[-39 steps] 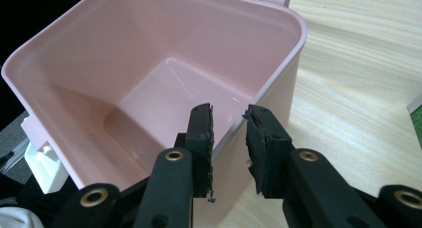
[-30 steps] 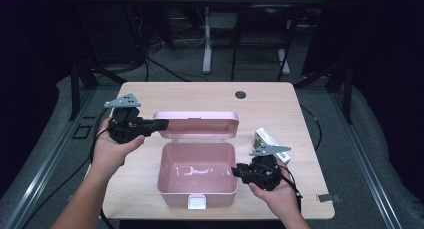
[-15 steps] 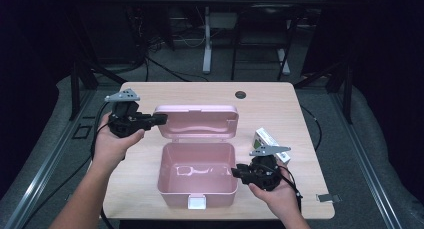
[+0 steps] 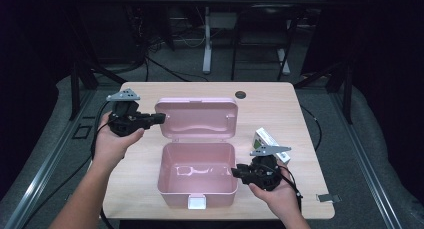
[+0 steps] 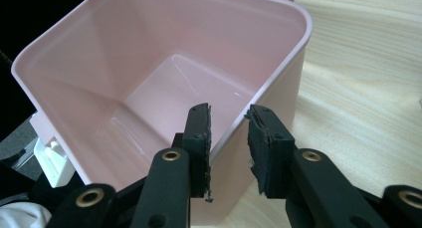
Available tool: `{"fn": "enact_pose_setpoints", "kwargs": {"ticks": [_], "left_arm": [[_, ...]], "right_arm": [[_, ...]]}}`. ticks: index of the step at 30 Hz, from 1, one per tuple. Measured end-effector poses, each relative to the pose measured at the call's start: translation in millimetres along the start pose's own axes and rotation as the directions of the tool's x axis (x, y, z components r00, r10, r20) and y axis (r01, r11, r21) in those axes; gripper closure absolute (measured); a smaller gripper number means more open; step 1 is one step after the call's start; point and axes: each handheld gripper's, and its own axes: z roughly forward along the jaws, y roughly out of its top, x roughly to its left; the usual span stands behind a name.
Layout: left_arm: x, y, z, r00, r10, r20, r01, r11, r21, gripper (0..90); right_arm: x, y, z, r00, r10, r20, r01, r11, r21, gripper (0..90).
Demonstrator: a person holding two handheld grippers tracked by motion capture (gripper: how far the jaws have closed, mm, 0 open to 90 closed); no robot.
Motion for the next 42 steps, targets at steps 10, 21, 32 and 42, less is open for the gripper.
{"fn": "enact_pose_setpoints", "kwargs": {"ticks": [10, 21, 32, 42], "left_arm": [[4.5, -15.0, 9.2, 0.9996, -0.025, 0.011, 0.024, 0.9994, 0.024, 87.0], [10.3, -48.5, 25.5, 0.9976, -0.068, 0.014, 0.067, 0.9961, 0.058, 83.6], [11.4, -79.8, 39.2, 0.9964, -0.084, 0.011, 0.082, 0.99, 0.115, 79.3], [4.6, -87.4, 36.0, 0.9977, -0.066, -0.01, 0.067, 0.9931, 0.096, 79.8]], "right_arm": [[0.5, -1.4, 0.0, 1.0, 0.003, 0.003, -0.003, 1.0, -0.006, 71.2], [0.7, -3.3, 0.4, 1.0, 0.003, 0.007, -0.003, 0.9998, -0.022, 71.5], [2.0, -4.6, 2.1, 0.9999, -0.002, 0.016, 0.003, 0.9993, -0.038, 72.4], [1.1, -4.8, 2.0, 0.9999, 0.009, 0.011, -0.008, 0.9992, -0.038, 72.2]]}}
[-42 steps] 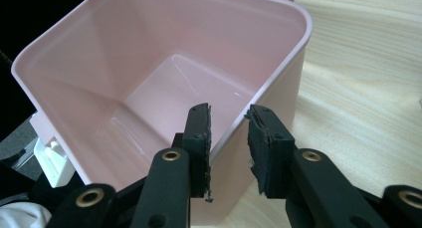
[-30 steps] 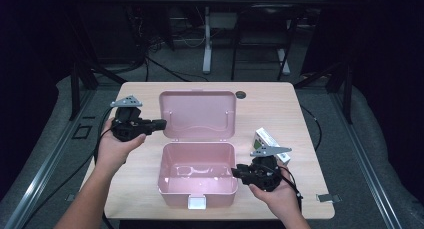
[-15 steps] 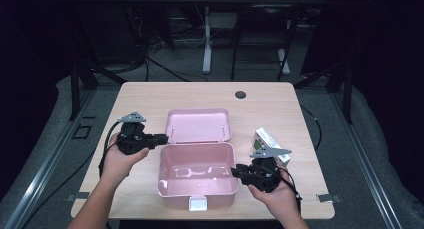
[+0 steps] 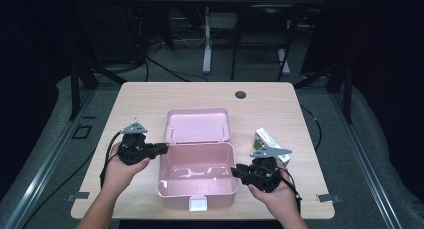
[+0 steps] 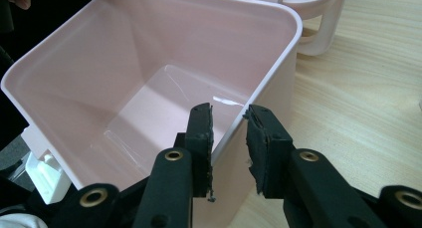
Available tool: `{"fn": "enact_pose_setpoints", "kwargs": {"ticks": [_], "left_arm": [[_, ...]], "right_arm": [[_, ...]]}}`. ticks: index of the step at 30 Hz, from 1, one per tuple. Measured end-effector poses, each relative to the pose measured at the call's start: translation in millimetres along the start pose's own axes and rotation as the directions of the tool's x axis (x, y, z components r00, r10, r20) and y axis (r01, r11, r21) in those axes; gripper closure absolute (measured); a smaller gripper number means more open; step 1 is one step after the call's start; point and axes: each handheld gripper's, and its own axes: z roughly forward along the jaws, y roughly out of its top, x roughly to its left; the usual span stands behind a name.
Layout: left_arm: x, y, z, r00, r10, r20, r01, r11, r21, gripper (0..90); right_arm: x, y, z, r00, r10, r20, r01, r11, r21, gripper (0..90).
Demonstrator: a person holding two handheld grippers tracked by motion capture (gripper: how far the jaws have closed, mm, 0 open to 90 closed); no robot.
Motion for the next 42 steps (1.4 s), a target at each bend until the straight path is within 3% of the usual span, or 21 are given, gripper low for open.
{"fn": "enact_pose_setpoints", "kwargs": {"ticks": [4, 10, 13, 16, 23, 42], "left_arm": [[-0.7, -0.6, -2.9, 0.9996, 0.015, -0.022, -0.015, 0.9999, 0.001, 79.8], [2.7, -3.4, -6.8, 0.9989, -0.009, -0.047, 0.008, 0.9999, -0.012, 79.8], [5.7, -6.3, -3.8, 0.9992, -0.011, -0.037, 0.011, 0.9998, 0.014, 79.8], [6.1, -8.2, -0.4, 0.999, -0.038, -0.023, 0.038, 0.9992, 0.008, 79.7], [9.0, -6.4, 5.3, 0.9984, -0.05, -0.027, 0.05, 0.9986, -0.015, 84.4], [16.8, 1.7, 16.3, 0.9987, -0.047, -0.021, 0.046, 0.9984, -0.032, 85.8]], "right_arm": [[-0.4, -0.2, -0.1, 1.0, 0.001, -0.003, -0.001, 1.0, -0.001, 72.2], [-0.5, -0.2, -0.1, 1.0, 0.002, -0.005, -0.002, 1.0, -0.002, 72.1], [-0.7, -0.3, 0.0, 1.0, 0.002, -0.006, -0.002, 1.0, -0.004, 72.2], [-0.8, -0.3, 0.0, 1.0, 0.002, -0.007, -0.003, 1.0, -0.003, 72.1], [-0.9, -0.4, 0.0, 1.0, 0.004, -0.007, -0.004, 1.0, -0.004, 72.1], [3.2, -2.1, -0.4, 1.0, 0.003, 0.002, -0.003, 0.9999, -0.013, 70.5]]}}
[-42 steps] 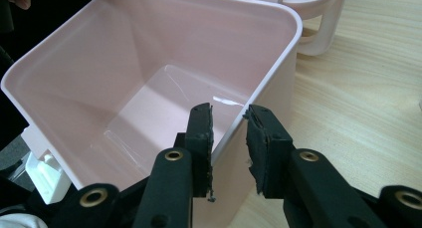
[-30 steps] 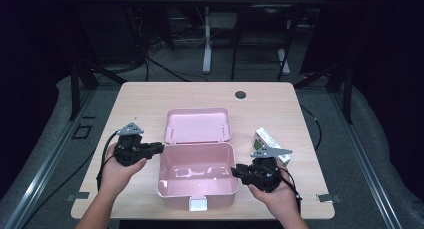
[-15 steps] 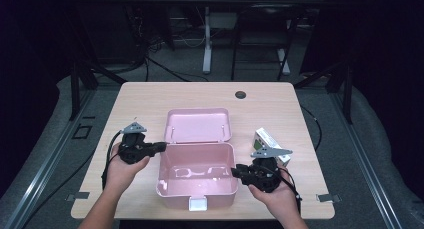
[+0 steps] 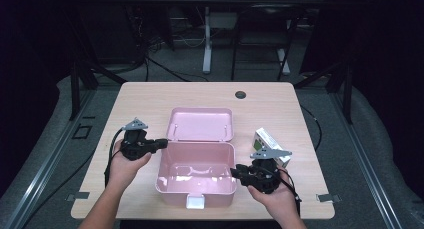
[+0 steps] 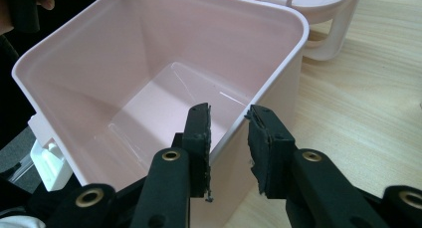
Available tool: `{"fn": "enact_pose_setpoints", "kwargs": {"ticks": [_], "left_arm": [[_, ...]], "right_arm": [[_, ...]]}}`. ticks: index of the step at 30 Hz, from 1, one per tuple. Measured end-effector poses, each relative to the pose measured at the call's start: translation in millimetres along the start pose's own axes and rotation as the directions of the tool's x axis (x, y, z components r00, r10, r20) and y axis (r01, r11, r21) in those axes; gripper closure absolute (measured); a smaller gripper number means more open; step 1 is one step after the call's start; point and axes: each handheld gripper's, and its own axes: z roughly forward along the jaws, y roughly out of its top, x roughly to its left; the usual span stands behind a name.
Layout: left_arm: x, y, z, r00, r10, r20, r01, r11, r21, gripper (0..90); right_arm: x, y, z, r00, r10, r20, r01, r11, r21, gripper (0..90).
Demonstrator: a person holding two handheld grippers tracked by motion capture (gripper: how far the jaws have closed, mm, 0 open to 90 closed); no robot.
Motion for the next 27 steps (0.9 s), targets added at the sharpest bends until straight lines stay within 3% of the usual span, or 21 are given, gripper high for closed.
{"fn": "enact_pose_setpoints", "kwargs": {"ticks": [13, 27], "left_arm": [[-3.7, -2.3, -3.1, 0.9996, 0.024, -0.011, -0.024, 0.9997, 0.005, 85.8], [-0.8, -3.4, -6.2, 1.0, 0.001, 0.009, -0.001, 0.9999, -0.011, 82.3]], "right_arm": [[-0.3, -0.4, 0.1, 1.0, -0.007, 0.002, 0.007, 1.0, -0.006, 70.4], [-1.1, 0.1, 0.7, 1.0, -0.002, -0.004, 0.002, 1.0, -0.004, 66.8]]}}
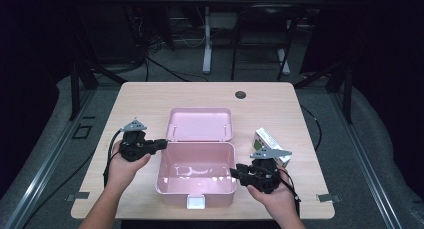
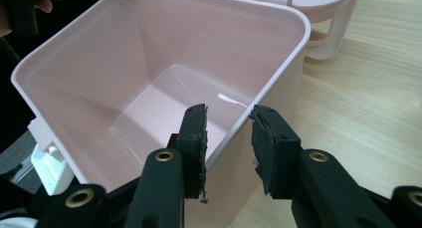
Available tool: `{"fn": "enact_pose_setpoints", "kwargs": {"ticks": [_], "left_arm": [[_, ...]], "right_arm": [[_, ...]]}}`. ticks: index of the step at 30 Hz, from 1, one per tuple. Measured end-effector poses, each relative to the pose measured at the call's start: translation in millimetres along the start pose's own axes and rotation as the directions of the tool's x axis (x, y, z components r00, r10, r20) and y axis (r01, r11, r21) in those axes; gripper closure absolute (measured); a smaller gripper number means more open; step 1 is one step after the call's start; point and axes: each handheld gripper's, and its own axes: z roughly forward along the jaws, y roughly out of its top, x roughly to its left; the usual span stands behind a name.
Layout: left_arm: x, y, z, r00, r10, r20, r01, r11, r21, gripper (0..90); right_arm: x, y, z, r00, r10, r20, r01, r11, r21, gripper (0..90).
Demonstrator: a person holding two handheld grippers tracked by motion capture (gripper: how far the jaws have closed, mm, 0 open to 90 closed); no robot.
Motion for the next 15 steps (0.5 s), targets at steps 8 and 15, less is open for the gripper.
{"fn": "enact_pose_setpoints", "kwargs": {"ticks": [8, 15], "left_arm": [[-0.2, -1.7, -9.2, 1.0, -0.004, -0.002, 0.004, 0.9999, -0.014, 70.0], [-2.4, -3.4, -9.9, 0.9998, 0.017, 0.006, -0.017, 0.9998, -0.006, 60.6]], "right_arm": [[-1.2, 2.9, -7.8, 1.0, 0.006, -0.003, -0.006, 0.9994, -0.033, 63.8], [-6.8, 5.0, -15.5, 0.9997, 0.024, -0.009, -0.025, 0.9954, -0.093, 59.3]]}}
